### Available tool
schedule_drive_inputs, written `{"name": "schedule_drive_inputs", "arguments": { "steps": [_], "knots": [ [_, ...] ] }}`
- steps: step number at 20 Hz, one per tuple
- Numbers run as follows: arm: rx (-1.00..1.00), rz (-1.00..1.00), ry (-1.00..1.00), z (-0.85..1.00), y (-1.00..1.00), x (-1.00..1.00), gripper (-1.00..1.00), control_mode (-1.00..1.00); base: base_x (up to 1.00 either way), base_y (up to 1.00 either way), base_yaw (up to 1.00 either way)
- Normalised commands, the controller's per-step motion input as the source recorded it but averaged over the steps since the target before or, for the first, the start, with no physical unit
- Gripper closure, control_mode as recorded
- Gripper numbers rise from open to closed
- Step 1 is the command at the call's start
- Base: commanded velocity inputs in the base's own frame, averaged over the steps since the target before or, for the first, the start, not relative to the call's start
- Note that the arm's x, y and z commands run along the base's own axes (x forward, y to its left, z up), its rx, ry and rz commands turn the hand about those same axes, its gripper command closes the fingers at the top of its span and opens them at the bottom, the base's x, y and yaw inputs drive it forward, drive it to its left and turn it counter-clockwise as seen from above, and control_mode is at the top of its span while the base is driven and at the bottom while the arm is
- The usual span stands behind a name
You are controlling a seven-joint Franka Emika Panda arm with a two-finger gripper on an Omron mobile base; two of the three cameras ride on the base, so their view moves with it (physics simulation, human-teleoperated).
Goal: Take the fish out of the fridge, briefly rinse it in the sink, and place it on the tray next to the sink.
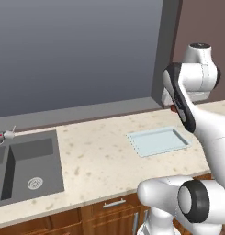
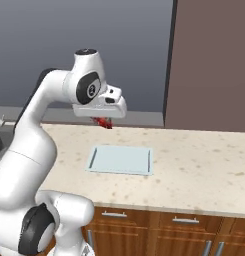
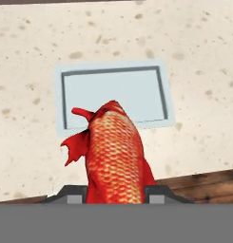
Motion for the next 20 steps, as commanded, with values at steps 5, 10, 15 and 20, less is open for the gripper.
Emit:
{"name": "schedule_drive_inputs", "arguments": {
  "steps": [5, 10, 15, 20],
  "knots": [
    [0.07, 0.00, -0.02, -0.86, -0.23, 0.58, 1.00, -1.00, 0.00, 0.00, 0.00],
    [0.00, 0.00, -0.05, -0.46, -0.01, 0.78, 1.00, -1.00, 0.00, 0.00, 0.00],
    [0.00, -0.02, -0.01, -0.35, 0.00, 0.60, 1.00, -1.00, 0.00, 0.00, 0.00],
    [0.00, -0.05, 0.01, -0.62, -0.03, 0.01, 1.00, -1.00, 0.00, 0.00, 0.00]
  ]
}}
